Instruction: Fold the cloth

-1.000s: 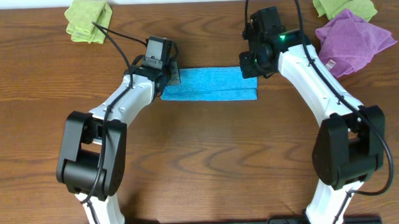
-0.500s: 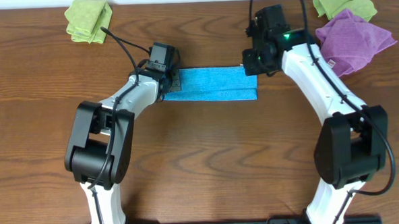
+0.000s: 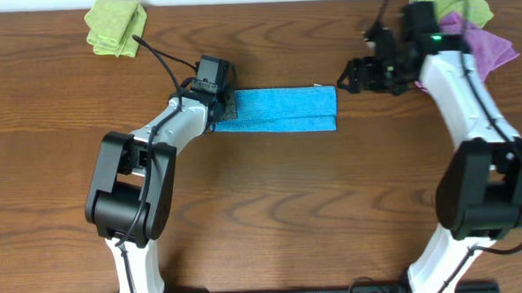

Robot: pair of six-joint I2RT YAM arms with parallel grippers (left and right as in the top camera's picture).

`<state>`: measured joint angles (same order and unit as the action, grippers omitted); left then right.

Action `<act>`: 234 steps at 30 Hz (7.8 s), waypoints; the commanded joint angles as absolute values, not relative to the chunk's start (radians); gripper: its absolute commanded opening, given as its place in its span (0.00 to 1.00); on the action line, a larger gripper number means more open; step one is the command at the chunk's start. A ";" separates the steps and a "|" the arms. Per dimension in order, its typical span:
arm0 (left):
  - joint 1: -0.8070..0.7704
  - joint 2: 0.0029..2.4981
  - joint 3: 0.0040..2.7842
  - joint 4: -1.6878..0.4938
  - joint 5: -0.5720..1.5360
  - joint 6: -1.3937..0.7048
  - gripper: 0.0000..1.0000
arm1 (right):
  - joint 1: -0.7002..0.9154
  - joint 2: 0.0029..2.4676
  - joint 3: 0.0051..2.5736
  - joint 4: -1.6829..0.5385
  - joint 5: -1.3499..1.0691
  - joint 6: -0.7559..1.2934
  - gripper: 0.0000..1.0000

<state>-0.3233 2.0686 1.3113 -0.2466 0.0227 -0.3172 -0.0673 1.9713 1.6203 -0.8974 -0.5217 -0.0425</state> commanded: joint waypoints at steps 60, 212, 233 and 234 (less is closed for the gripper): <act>-0.328 2.104 1.313 -0.296 0.046 -0.322 0.05 | -0.020 2.330 1.625 -0.788 -0.822 -0.031 0.25; 0.054 1.669 1.291 -0.690 0.435 -0.225 0.67 | 0.645 2.362 2.005 -0.998 0.017 -0.076 0.01; 0.054 1.715 1.291 -0.675 0.448 -0.189 0.71 | 0.630 2.276 2.054 -1.044 -0.033 -0.076 0.79; 0.054 1.721 1.291 -0.675 0.449 -0.186 0.72 | 0.626 2.251 2.054 -1.047 -0.021 -0.076 0.81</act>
